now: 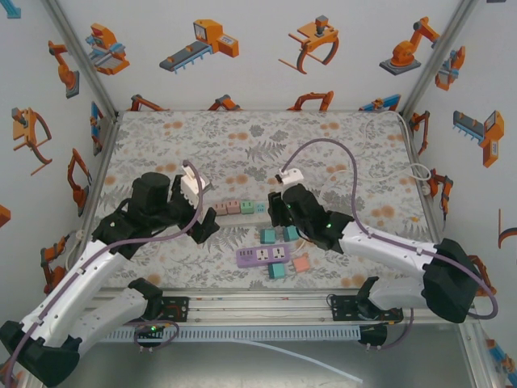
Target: Pull the plug off the socket
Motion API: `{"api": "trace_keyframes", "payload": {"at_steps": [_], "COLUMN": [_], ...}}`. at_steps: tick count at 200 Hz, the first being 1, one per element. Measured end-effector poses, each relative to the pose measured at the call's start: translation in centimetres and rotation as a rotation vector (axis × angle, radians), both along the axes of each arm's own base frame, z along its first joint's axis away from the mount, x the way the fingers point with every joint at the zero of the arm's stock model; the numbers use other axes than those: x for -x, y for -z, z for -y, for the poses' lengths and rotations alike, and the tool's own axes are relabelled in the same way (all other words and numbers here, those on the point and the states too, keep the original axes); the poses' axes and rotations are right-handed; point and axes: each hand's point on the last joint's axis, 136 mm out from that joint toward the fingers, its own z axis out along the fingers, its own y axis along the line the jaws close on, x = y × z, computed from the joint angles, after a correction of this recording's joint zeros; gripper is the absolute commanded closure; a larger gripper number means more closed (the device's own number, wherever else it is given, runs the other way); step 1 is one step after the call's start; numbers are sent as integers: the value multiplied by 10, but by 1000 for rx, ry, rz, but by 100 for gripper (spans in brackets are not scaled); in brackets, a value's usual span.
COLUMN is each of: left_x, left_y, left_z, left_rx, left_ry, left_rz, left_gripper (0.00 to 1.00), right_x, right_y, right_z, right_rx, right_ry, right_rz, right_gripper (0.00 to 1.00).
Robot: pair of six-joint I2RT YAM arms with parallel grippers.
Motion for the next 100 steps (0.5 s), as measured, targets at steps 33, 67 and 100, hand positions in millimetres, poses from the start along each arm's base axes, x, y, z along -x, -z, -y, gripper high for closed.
{"api": "trace_keyframes", "payload": {"at_steps": [33,67,100], "left_x": [-13,-37,-66], "left_y": [-7,-7,9], "left_z": [-4,-18,-47], "left_rx": [44,106,157], "left_ry": [-94,-279,-501], "left_rz": [0,-48,-159], "left_gripper": [2,3,4], "right_x": [17,27,14], "right_y": [-18,-33,-37], "right_z": [-25,-47,-70], "right_rx": [141,249,296], "right_ry": [-322,-578,-737], "right_rz": [178,336,376], "right_gripper": [38,34,32]}}
